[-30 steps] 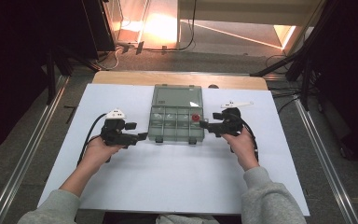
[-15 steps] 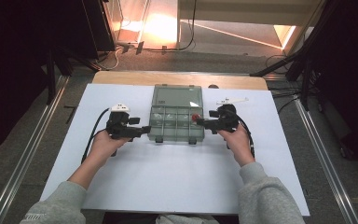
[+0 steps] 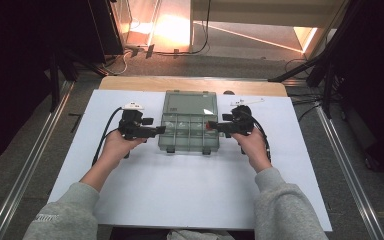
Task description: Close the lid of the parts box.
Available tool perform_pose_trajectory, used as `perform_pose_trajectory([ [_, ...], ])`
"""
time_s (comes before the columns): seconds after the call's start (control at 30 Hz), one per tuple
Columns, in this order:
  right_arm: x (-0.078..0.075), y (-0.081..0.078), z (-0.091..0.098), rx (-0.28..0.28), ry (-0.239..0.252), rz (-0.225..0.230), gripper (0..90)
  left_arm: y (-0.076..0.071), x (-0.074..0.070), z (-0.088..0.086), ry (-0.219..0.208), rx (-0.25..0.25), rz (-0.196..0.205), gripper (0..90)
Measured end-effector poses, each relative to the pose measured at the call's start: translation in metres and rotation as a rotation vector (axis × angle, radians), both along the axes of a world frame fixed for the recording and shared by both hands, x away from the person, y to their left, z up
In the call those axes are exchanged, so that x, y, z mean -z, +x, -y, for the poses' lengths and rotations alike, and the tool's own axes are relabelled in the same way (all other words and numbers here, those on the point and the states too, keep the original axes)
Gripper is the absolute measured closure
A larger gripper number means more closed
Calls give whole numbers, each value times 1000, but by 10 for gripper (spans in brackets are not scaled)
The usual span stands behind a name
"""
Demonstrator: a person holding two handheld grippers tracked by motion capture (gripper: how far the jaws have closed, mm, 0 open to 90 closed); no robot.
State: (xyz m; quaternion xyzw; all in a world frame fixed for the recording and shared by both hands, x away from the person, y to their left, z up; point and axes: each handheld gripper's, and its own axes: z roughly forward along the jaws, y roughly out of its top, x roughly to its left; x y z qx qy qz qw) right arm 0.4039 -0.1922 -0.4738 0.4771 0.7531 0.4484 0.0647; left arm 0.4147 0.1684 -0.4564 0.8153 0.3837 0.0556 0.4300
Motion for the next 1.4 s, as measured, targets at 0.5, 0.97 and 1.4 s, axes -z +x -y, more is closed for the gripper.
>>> perform_pose_trajectory([
  [0.5,6,11,0,20,-2,2,198,12,-1,5,4,2,10,285],
  [0.97,0,24,-4,38,11,5,202,33,-7,9,-35,-37,-27,241],
  [1.4,1,47,-6,85,-17,-36,245,56,-6,19,24,-82,-25,262],
])
